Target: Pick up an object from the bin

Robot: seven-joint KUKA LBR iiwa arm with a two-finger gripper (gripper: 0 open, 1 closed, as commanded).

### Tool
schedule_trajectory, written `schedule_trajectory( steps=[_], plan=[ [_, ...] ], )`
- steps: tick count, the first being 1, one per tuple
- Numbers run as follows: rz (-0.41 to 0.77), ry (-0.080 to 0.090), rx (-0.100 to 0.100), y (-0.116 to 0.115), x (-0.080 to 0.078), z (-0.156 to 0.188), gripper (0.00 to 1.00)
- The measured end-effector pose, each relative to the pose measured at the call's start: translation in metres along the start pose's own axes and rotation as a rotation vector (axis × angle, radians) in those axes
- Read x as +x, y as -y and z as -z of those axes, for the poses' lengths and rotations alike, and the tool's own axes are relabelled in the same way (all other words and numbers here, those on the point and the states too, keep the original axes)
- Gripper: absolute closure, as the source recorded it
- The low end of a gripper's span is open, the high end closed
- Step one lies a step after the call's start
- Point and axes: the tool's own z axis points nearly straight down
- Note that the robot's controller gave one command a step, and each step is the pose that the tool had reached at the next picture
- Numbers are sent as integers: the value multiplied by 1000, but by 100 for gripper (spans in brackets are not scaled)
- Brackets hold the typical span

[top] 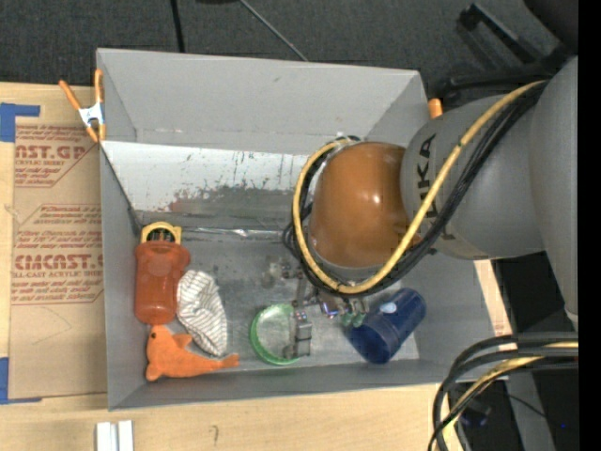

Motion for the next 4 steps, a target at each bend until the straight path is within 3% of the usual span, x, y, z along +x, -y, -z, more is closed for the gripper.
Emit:
schedule_trajectory(
  steps=[1,4],
  plan=[
    [-178,18,-2,29,-14,-46,100],
    [-183,4,-2,29,-18,-39,100]
  ],
)
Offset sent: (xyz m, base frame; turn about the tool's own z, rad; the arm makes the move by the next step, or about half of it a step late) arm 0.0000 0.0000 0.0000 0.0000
